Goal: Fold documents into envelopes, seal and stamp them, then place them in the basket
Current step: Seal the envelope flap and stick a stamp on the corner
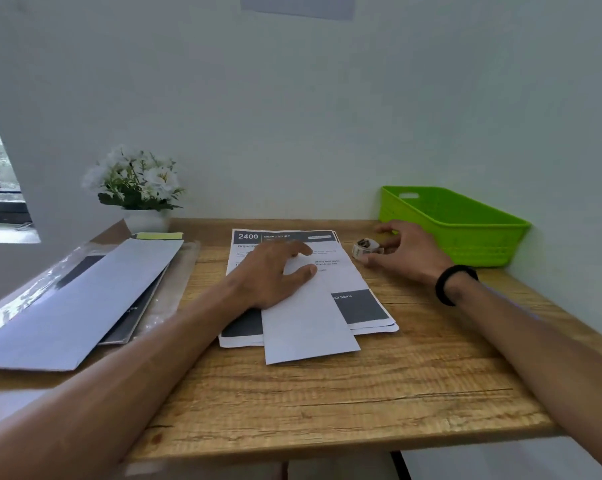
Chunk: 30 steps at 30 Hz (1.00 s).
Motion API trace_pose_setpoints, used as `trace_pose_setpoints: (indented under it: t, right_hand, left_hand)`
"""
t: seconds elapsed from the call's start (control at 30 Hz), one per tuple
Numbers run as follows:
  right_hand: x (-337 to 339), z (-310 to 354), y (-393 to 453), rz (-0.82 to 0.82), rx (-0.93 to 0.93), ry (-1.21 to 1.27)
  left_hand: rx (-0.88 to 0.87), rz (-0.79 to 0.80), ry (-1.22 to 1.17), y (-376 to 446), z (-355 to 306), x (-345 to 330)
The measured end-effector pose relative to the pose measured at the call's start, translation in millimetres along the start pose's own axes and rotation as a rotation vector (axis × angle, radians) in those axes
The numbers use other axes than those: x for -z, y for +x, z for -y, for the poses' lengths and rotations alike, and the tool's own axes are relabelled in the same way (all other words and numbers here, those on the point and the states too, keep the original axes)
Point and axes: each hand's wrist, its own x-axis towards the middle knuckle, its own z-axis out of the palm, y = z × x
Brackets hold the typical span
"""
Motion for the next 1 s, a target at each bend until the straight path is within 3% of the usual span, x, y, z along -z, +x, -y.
trace_pose_setpoints:
  t: [0.43,1.0]
  right_hand:
    - [-11,-11,1,-0.228,0.029,0.045]
    - [-8,-4,-10,-0.176,0.028,0.063]
  left_hand:
    - [-0.016,-0.011,-0.020,1,-1,-1]
    - [-0.005,-0.007,-0.024,-4,-6,3]
